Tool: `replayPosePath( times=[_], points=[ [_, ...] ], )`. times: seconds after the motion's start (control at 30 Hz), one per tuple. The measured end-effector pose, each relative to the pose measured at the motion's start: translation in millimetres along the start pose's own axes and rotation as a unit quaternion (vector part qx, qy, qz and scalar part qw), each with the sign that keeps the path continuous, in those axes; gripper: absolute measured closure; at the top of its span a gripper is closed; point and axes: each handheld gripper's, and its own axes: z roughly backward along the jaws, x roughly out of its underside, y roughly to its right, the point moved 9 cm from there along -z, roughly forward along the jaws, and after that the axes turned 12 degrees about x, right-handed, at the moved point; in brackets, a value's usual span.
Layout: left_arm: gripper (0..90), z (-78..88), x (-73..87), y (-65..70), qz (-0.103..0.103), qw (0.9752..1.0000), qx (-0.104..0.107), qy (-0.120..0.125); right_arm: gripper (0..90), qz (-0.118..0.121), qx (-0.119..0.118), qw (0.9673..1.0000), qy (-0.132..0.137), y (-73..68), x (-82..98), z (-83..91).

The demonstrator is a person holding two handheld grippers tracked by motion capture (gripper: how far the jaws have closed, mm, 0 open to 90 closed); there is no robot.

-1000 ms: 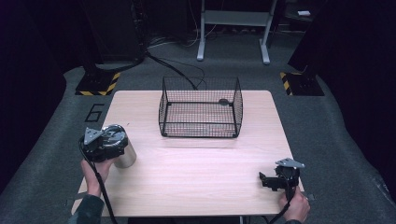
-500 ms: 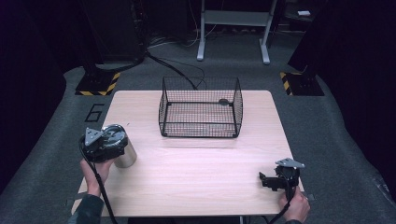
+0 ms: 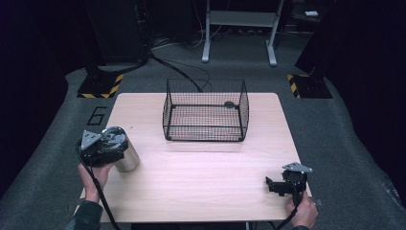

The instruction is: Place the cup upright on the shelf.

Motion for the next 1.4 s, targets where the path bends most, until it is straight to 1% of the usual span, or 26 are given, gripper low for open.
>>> replayPosePath(
  times=[0.07, 0.1, 0.13, 0.17, 0.27, 0.3, 0.4, 0.43, 0.6, 0.63, 0.67, 0.7, 0.73, 0.77, 0.87, 0.9, 1.07, 1.17, 1.4],
  points=[
    [4.0, 0.2, -1.9, 1.3, 0.001, 1.0000, 0.001, 0.002, 0.0, 0.000, 0.000, 1.0000, 0.000, 0.0, 0.0, 0.0],
    [4.0, 0.2, -4.2, 2.6, 0.000, 1.0000, 0.001, 0.007, 0.0, 0.000, 0.000, 1.0000, 0.000, 0.0, 0.0, 0.0],
    [3.9, 0.8, -6.3, 4.9, -0.003, 1.0000, 0.005, 0.004, 0.0, 0.000, 0.000, 1.0000, 0.000, 0.0, 0.0, 0.0],
    [3.9, 0.4, -7.9, 6.2, -0.004, 0.9999, 0.007, 0.007, 0.0, 0.001, 0.000, 1.0000, 0.000, 0.1, -0.1, -0.1],
    [3.9, 0.6, -9.8, 8.9, -0.008, 0.9999, 0.010, 0.005, 0.0, 0.000, 0.000, 1.0000, 0.000, 0.0, 0.0, 0.0],
    [4.0, 0.8, -11.5, 11.6, -0.013, 0.9998, 0.014, 0.002, 0.0, 0.000, 0.000, 1.0000, 0.000, 0.0, 0.0, 0.0],
    [3.9, 0.3, -14.1, 14.2, -0.014, 0.9998, 0.015, 0.006, 0.0, 0.000, 0.000, 1.0000, 0.000, 0.0, 0.0, 0.0],
    [4.0, 0.4, -15.9, 16.8, -0.016, 0.9997, 0.020, 0.004, 0.0, 0.000, 0.000, 1.0000, 0.000, 0.0, 0.0, 0.0],
    [3.9, -0.4, -20.7, 22.1, -0.021, 0.9994, 0.026, 0.006, 0.0, 0.000, 0.000, 1.0000, 0.000, 0.0, 0.0, 0.0],
    [3.9, -0.1, -21.4, 23.3, -0.025, 0.9993, 0.029, 0.002, 0.0, 0.000, 0.000, 1.0000, 0.000, 0.0, 0.0, 0.0],
    [3.9, -1.0, -23.0, 25.1, -0.024, 0.9993, 0.029, 0.006, 0.0, 0.000, 0.000, 1.0000, 0.000, 0.0, 0.0, 0.0],
    [4.0, -1.3, -24.7, 27.6, -0.031, 0.9990, 0.033, 0.001, 0.0, 0.000, 0.000, 1.0000, 0.000, 0.0, 0.0, -0.1],
    [4.0, -1.3, -24.7, 27.6, -0.031, 0.9990, 0.033, 0.001, 0.0, 0.000, 0.000, 1.0000, 0.000, 0.0, 0.0, -0.1],
    [3.9, -3.0, -27.4, 30.7, -0.030, 0.9989, 0.035, 0.006, 0.0, 0.000, 0.000, 1.0000, 0.000, 0.0, 0.0, 0.0],
    [3.9, -3.7, -29.0, 33.2, -0.032, 0.9988, 0.038, 0.005, 0.0, 0.000, 0.000, 1.0000, 0.000, 0.0, 0.0, 0.0],
    [3.9, -4.2, -30.3, 35.3, -0.036, 0.9985, 0.042, 0.000, 0.0, 0.001, 0.000, 1.0000, 0.001, 0.2, -0.1, -0.1],
    [3.9, -7.0, -34.2, 40.2, -0.035, 0.9983, 0.046, 0.006, 0.0, 0.001, 0.000, 1.0000, 0.000, 0.1, 0.0, 0.0],
    [3.9, -8.9, -37.5, 44.5, -0.040, 0.9979, 0.051, 0.006, 0.0, 0.001, 0.001, 1.0000, 0.001, 0.2, -0.1, -0.3],
    [3.9, -11.0, -40.9, 49.9, -0.046, 0.9972, 0.059, 0.002, 0.0, 0.000, 0.001, 1.0000, 0.001, 0.0, -0.1, -0.3]
  ],
)
